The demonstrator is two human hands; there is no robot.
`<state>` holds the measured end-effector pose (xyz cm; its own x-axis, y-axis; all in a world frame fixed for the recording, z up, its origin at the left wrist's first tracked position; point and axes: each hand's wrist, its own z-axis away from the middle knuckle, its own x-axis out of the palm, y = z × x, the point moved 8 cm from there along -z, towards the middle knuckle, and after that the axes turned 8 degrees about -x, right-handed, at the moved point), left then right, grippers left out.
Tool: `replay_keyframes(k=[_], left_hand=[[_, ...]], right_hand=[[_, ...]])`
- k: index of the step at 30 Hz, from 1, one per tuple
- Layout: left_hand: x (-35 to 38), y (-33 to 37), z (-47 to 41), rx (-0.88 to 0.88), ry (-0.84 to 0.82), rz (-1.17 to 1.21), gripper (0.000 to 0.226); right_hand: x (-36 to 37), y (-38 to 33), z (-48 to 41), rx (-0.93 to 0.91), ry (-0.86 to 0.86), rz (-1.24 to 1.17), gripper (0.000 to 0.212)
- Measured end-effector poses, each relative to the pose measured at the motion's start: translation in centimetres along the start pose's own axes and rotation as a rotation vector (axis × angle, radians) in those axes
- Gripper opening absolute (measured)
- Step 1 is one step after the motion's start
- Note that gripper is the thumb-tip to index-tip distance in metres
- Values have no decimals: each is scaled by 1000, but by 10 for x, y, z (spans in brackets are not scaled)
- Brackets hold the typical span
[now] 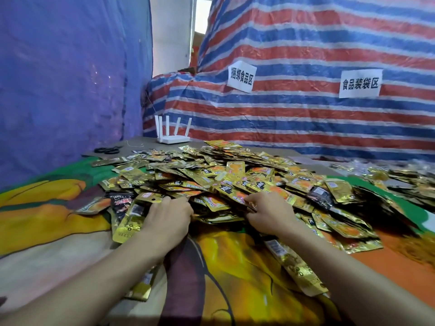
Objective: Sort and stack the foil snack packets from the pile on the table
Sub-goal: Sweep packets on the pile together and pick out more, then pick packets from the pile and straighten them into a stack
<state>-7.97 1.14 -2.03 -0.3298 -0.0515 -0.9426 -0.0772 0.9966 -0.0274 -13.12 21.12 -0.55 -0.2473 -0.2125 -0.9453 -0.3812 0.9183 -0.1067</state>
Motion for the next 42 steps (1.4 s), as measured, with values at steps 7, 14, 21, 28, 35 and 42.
replay_keyframes(k=[7,14,21,28,35,42], left_hand=[[-19,-19,-5,-99,5,299,16],[-56,-25,-2,-6,66,683,15],[-90,-40,-23,-138,311,1036,10],[-35,-35,-37,-436,334,1220,30],[-2,-31,-38,-437,359,1318,42],[5,-33,-37,-449,298,1390,49]], right_hand=[[-20,4,-3,112,204,-214,11],[-32,9,4,82,435,-316,13],[-67,9,9,48,809,-741,15],[-37,9,7,139,779,-950,25],[-1,-21,-6,-95,285,-1032,18],[13,-14,-8,13,192,-1157,65]])
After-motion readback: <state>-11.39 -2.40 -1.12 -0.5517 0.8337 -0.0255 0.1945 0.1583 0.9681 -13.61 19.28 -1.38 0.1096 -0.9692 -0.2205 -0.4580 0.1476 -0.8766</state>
